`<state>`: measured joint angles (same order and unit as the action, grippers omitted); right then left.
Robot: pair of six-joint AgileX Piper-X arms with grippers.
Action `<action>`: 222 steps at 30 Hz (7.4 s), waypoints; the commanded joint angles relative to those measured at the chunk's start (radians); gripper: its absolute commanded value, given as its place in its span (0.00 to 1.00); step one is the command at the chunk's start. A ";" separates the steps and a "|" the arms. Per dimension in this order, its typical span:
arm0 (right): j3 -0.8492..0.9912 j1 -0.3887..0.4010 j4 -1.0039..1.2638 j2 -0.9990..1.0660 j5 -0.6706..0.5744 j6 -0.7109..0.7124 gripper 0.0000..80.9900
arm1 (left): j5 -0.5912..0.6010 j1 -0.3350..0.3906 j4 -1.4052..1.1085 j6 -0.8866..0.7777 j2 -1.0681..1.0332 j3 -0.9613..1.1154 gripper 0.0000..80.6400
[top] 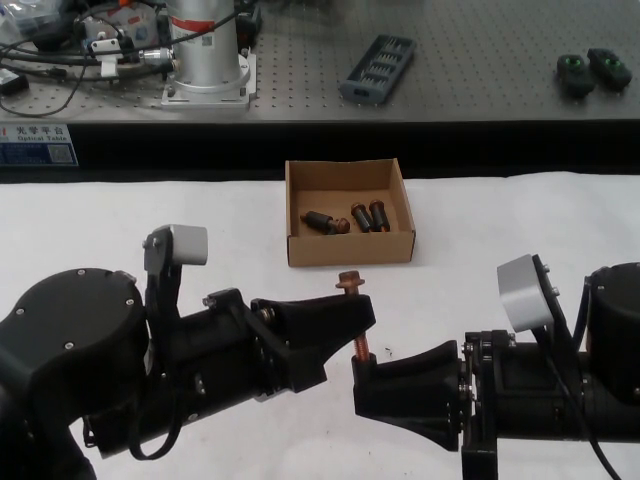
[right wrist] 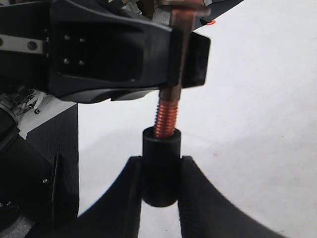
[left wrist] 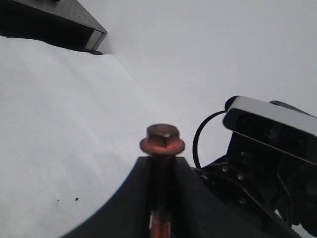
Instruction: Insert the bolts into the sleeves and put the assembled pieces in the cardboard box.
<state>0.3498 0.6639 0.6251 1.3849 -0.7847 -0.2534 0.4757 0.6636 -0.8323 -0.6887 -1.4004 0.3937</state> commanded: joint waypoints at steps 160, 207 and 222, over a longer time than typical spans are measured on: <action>-0.271 -0.220 -0.015 -0.428 0.308 0.063 0.04 | -0.714 0.119 1.123 0.493 1.104 -0.207 0.01; -0.313 -0.220 0.047 -0.428 0.484 0.082 0.05 | -1.100 0.119 0.792 0.673 1.104 -0.391 0.01; -0.313 -0.220 0.047 -0.428 0.484 0.082 0.05 | -1.100 0.119 0.792 0.673 1.104 -0.391 0.01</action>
<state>0.0368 0.4432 0.6315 0.9664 -0.3483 -0.1411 -0.6097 0.7787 -0.0192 -0.0263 -0.3035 0.0000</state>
